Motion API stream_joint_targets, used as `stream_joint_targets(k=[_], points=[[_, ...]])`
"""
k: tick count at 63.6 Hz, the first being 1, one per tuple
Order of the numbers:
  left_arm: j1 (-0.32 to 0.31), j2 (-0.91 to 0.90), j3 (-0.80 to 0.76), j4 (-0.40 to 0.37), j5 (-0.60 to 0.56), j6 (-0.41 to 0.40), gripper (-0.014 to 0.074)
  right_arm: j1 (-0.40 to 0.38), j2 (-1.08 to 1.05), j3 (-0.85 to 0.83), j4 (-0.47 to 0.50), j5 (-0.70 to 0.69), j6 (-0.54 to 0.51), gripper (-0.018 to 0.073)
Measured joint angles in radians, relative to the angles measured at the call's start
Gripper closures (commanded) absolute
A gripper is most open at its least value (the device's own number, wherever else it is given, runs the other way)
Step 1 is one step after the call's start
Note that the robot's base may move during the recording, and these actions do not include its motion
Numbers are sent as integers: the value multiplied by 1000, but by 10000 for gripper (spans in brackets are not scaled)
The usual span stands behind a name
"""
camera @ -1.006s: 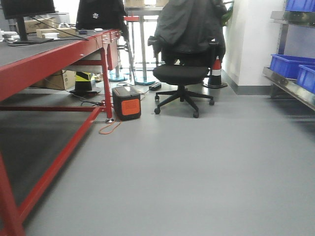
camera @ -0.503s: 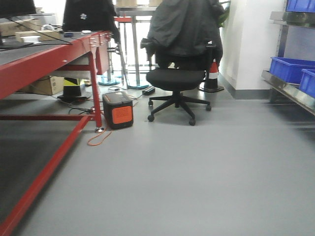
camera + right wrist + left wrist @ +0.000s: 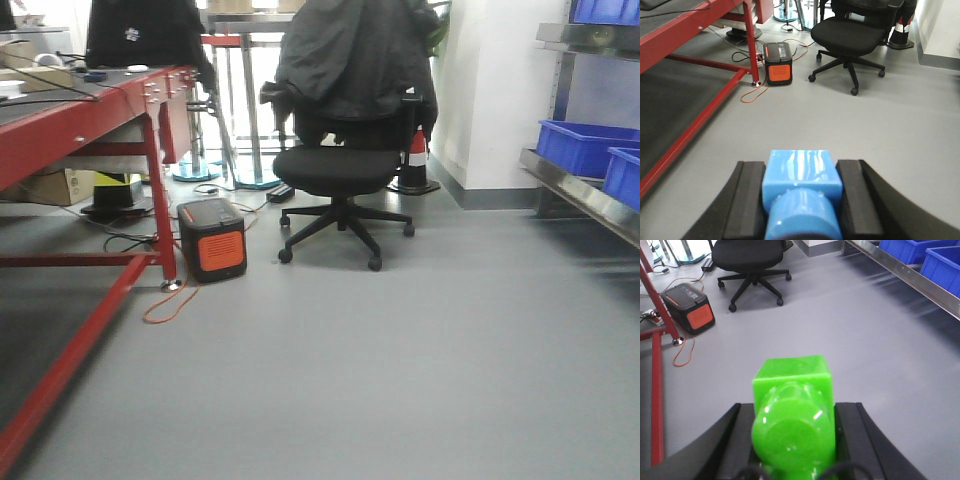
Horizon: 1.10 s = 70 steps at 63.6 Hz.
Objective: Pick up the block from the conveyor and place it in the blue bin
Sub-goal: 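Drive toward the steel shelf rack of blue bins holding both blocks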
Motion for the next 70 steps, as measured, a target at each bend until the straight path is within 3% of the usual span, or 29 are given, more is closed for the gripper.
stream_joint_targets(k=[70], points=[[0,0,0,4,-1,0,707,0,0,0,0,0,0,722]])
